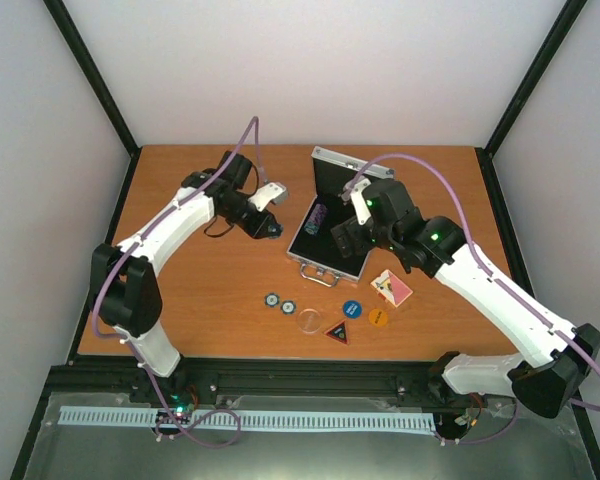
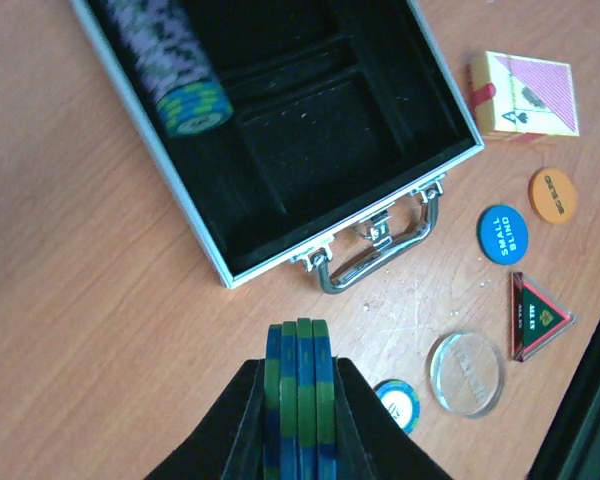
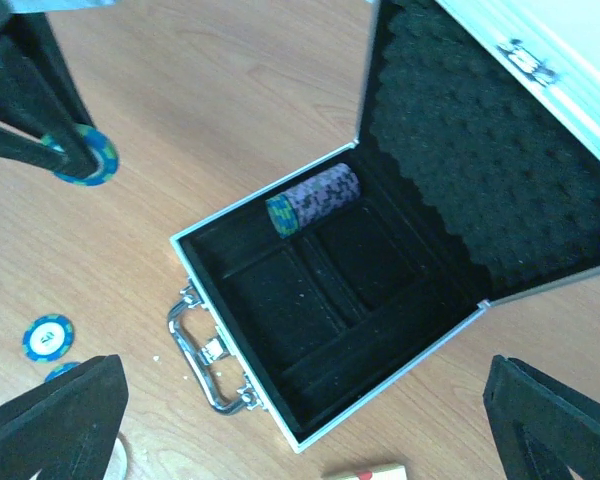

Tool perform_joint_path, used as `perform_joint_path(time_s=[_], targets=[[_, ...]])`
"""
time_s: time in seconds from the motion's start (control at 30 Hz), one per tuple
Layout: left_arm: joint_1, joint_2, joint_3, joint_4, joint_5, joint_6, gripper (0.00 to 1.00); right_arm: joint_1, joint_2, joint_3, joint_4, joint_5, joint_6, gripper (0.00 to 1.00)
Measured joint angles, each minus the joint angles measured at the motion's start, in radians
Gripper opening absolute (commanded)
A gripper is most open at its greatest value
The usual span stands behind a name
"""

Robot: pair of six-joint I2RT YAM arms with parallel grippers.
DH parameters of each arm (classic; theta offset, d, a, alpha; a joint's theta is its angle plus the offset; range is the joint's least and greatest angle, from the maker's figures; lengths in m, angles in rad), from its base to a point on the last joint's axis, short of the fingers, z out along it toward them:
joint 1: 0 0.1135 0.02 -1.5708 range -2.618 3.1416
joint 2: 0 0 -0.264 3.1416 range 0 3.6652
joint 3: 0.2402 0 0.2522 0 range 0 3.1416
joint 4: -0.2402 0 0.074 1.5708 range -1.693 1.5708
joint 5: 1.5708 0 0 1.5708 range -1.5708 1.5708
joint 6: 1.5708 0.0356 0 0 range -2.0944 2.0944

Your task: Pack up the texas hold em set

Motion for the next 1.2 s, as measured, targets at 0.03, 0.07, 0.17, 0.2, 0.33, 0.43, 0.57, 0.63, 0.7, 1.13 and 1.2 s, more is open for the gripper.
perform_joint_path(time_s=[0.03, 0.07, 0.17, 0.2, 0.33, 0.43, 0.57, 0.63, 0.7, 1.13, 1.2], targets=[[0.0, 0.0, 0.006, 0.0, 0.011, 0.031, 0.02, -0.01, -0.006, -0.008, 0.004, 0.002, 0.002, 1.0], [-0.001, 0.0, 0.014, -0.003, 0.02, 0.064, 0.02, -0.019, -0.011, -0.014, 0.01, 0.004, 0.003, 1.0], [-0.005, 0.003, 0.048, -0.005, 0.039, 0.156, 0.01, -0.04, -0.027, -0.04, 0.024, 0.009, 0.008, 1.0], [-0.007, 0.007, 0.06, -0.005, 0.039, 0.178, 0.01, -0.046, -0.031, -0.049, 0.026, 0.009, 0.008, 1.0], [-0.033, 0.063, 0.135, -0.017, 0.027, 0.271, 0.01, -0.075, -0.045, -0.072, 0.028, 0.007, 0.008, 1.0], [-0.066, 0.13, 0.178, -0.024, -0.007, 0.33, 0.01, -0.106, -0.061, -0.082, 0.034, 0.003, 0.009, 1.0], [-0.108, 0.224, 0.218, -0.029, -0.047, 0.388, 0.01, -0.134, -0.082, -0.093, 0.041, -0.01, 0.013, 1.0], [-0.117, 0.253, 0.23, -0.033, -0.066, 0.41, 0.01, -0.143, -0.092, -0.099, 0.044, -0.018, 0.015, 1.0], [-0.121, 0.274, 0.246, -0.039, -0.079, 0.426, 0.01, -0.15, -0.101, -0.108, 0.048, -0.023, 0.016, 1.0], [-0.15, 0.496, 0.378, -0.058, -0.115, 0.442, 0.01, -0.187, -0.11, -0.16, 0.074, -0.068, 0.016, 1.0], [-0.156, 0.503, 0.378, -0.06, -0.123, 0.442, 0.01, -0.196, -0.11, -0.166, 0.081, -0.073, 0.016, 1.0]])
